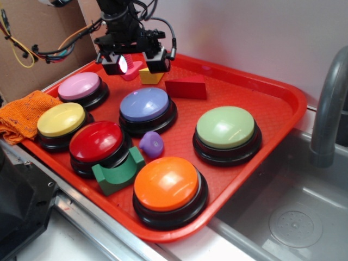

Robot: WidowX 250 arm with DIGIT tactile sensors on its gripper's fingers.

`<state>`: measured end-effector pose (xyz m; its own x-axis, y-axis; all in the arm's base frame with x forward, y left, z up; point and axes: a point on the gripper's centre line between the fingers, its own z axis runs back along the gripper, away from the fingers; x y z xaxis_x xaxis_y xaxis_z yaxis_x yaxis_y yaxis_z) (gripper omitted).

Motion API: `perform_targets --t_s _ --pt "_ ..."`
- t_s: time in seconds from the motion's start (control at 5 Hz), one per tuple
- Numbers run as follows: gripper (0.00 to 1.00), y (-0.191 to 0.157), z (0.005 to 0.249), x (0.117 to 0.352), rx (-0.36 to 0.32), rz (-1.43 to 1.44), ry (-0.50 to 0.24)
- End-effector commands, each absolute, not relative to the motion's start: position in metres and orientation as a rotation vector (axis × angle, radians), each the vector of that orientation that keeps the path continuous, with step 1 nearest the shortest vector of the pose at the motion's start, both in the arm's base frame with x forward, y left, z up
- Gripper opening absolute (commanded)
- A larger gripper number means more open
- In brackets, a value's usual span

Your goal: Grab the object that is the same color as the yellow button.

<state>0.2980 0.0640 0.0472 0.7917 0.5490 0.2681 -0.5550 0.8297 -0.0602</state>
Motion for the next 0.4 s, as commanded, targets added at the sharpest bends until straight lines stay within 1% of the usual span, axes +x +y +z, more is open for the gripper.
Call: perform_targets --t_s 0.0,0.2 --pt "1.00 0.0832 0.0462 0.3190 0.029 0.601 -0.321" --pt "1.00 0.0876 0.0415 0.3254 0.016 0.603 -0.321"
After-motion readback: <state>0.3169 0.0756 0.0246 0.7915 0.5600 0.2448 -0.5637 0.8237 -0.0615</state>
